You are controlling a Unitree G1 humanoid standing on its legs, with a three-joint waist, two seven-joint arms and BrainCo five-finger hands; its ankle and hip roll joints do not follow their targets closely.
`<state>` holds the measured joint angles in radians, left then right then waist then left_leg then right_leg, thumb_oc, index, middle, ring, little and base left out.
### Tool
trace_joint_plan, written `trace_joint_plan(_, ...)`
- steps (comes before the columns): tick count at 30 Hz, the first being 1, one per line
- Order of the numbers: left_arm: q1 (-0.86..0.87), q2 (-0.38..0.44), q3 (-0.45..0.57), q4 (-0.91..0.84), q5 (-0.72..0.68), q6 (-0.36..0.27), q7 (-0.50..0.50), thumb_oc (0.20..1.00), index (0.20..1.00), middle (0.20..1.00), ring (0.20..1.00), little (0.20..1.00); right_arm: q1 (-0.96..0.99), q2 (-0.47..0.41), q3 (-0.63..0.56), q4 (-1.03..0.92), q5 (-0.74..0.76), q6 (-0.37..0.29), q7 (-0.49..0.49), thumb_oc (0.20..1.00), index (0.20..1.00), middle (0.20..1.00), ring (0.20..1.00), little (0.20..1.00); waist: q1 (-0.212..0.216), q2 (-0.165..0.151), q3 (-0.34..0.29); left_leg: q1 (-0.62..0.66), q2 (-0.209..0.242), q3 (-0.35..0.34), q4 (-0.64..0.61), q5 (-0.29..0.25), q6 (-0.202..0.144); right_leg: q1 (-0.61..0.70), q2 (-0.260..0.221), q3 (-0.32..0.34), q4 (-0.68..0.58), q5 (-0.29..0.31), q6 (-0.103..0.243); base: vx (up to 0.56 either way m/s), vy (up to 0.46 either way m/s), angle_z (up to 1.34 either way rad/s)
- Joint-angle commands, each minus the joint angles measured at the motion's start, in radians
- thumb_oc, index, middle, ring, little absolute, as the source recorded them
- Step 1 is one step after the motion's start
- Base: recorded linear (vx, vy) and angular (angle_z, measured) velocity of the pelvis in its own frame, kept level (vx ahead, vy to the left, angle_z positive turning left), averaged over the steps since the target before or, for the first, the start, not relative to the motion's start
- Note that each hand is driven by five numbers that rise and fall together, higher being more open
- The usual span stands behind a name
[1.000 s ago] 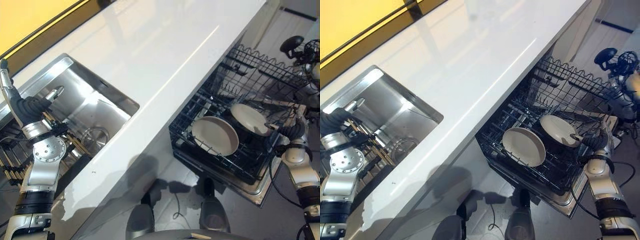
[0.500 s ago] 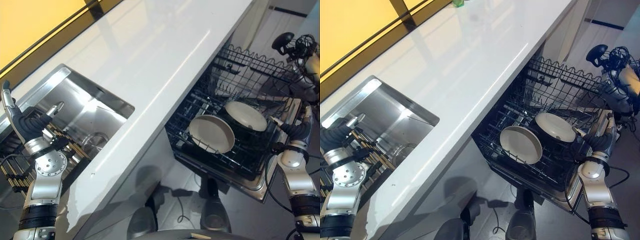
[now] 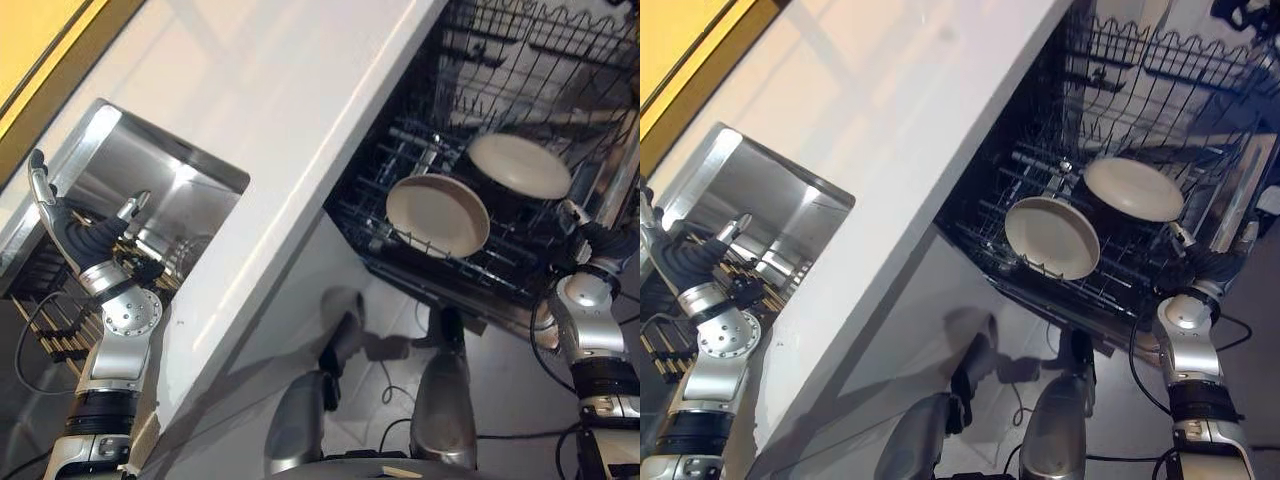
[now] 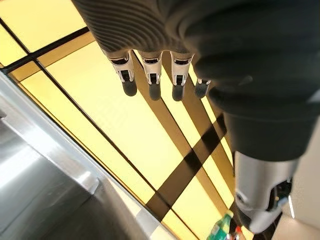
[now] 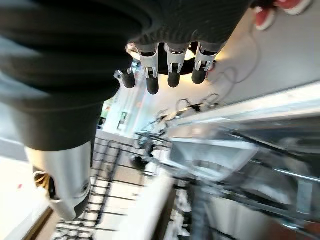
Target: Pick up plates and place into dishwasher.
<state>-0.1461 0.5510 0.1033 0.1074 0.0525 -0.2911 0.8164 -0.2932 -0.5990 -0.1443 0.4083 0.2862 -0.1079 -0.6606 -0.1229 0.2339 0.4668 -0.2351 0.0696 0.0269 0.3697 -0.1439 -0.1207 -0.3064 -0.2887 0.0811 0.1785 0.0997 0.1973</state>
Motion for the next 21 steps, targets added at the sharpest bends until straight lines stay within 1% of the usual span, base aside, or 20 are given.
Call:
trace_joint_plan(1,-0.017,0.009,0.032,-0.012,-0.034,-0.021,0.031,1.0,1.0,1.0,1.0,1.0,-0.078,-0.027,0.046,0.011,0.091,-0.003,0.143,1.0,1.0,1.0,1.0,1.0,0.006,-0.027,-0.026,-0.081,0.006,-0.011,0.083,0.011,0.006,-0.018,-0.005,0.024,0.153,-0.151,-0.078,-0.05,0.037,-0.04)
trace_joint_plan(3,-0.046,0.015,0.017,-0.023,-0.025,0.005,0.019,1.0,1.0,1.0,1.0,1.0,-0.107,-0.028,0.079,0.081,0.172,-0.024,0.208,1.0,1.0,1.0,1.0,1.0,0.013,-0.029,-0.024,-0.095,0.003,-0.016,0.1,0.005,0.008,-0.031,-0.005,0.023,0.175,-0.159,-0.084,-0.04,-0.016,0.02)
trace_joint_plan(7,-0.081,0.024,-0.009,-0.028,-0.019,0.039,0.021,1.0,1.0,1.0,1.0,1.0,-0.17,-0.032,0.11,0.191,0.279,-0.066,0.294,1.0,1.0,1.0,1.0,1.0,0.027,-0.026,-0.024,-0.121,-0.003,-0.03,0.139,-0.009,0.01,-0.053,-0.005,0.021,0.212,-0.172,-0.091,0.0,-0.016,0.03)
trace_joint_plan(10,-0.107,0.024,-0.035,-0.021,-0.02,0.063,0.026,1.0,1.0,1.0,1.0,1.0,-0.231,-0.034,0.128,0.248,0.36,-0.064,0.364,1.0,1.0,1.0,1.0,1.0,0.036,-0.016,-0.022,-0.142,-0.014,-0.038,0.165,-0.017,0.016,-0.079,-0.01,0.024,0.243,-0.178,-0.092,0.01,0.035,0.03)
trace_joint_plan(13,-0.119,0.025,-0.058,-0.025,-0.02,0.08,0.038,1.0,1.0,1.0,1.0,1.0,-0.282,-0.023,0.149,0.255,0.38,-0.059,0.41,1.0,1.0,1.0,1.0,1.0,0.042,-0.004,-0.017,-0.158,-0.023,-0.041,0.172,-0.017,0.021,-0.101,-0.011,0.027,0.263,-0.184,-0.094,-0.01,0.076,0.06)
trace_joint_plan(16,-0.118,0.033,-0.066,-0.034,-0.032,0.089,0.048,1.0,1.0,1.0,1.0,1.0,-0.309,-0.007,0.172,0.23,0.377,-0.064,0.43,1.0,1.0,1.0,1.0,1.0,0.051,0.002,-0.012,-0.159,-0.026,-0.041,0.163,-0.011,0.021,-0.106,-0.015,0.024,0.264,-0.185,-0.094,-0.01,0.09,0.05)
trace_joint_plan(18,-0.12,0.03,-0.067,-0.039,-0.039,0.096,0.055,1.0,1.0,1.0,1.0,1.0,-0.321,0.007,0.182,0.217,0.389,-0.076,0.45,1.0,1.0,1.0,1.0,1.0,0.057,0.003,-0.011,-0.158,-0.029,-0.042,0.157,-0.009,0.021,-0.103,-0.018,0.02,0.261,-0.184,-0.094,0.01,0.079,0.02)
trace_joint_plan(21,-0.108,0.017,-0.071,-0.038,-0.04,0.088,0.058,1.0,1.0,1.0,1.0,1.0,-0.325,0.034,0.19,0.193,0.39,-0.098,0.462,1.0,1.0,1.0,1.0,1.0,0.069,0.002,-0.016,-0.152,-0.034,-0.045,0.152,-0.008,0.023,-0.094,-0.025,0.014,0.258,-0.185,-0.093,0.06,0.091,0.01)
